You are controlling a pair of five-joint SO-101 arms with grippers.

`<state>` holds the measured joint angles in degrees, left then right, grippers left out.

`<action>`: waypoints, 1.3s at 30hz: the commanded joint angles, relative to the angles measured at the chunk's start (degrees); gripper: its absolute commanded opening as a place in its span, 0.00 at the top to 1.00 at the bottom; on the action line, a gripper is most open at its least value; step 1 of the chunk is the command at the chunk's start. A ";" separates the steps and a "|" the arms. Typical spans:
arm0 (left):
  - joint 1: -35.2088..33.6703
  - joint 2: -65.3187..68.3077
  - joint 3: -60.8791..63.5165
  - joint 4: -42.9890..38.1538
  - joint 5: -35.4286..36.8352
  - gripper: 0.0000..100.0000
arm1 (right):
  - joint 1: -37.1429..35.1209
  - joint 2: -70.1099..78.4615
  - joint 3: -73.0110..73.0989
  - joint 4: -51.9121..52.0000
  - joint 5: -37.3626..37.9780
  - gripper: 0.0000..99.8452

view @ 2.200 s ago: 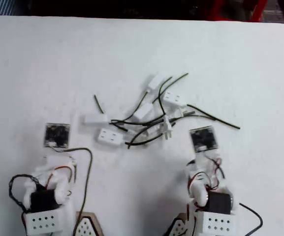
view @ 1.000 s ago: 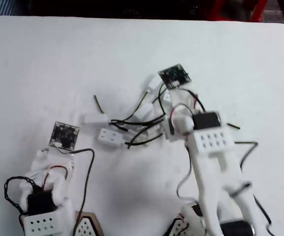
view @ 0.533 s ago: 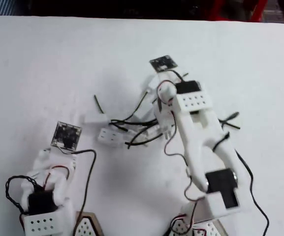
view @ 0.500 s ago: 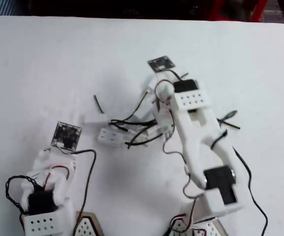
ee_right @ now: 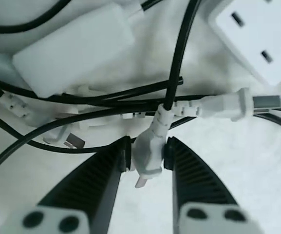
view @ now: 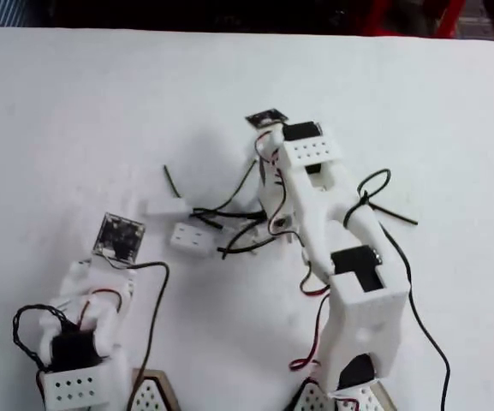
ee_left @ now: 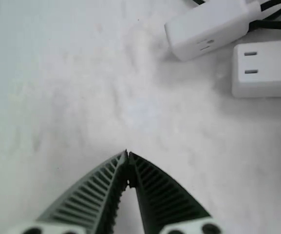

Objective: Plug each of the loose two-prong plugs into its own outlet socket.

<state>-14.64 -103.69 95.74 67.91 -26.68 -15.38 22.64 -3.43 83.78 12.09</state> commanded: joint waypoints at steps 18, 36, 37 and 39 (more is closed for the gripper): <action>0.75 -0.66 -0.35 -1.32 -0.62 0.98 | -0.22 -2.59 -2.37 7.43 3.25 0.98; 0.75 -0.66 -0.79 -9.58 0.26 0.98 | -12.62 -45.58 24.62 -0.13 6.95 0.98; 0.84 -0.66 -0.79 -11.25 1.49 0.98 | -13.49 -47.52 26.29 -1.54 6.42 0.98; 0.66 -0.66 -0.88 -15.47 5.45 0.97 | -15.34 -51.47 29.71 -4.70 5.63 0.98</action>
<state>-14.37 -103.69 95.74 57.98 -25.27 -27.96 -21.58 23.47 83.08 19.03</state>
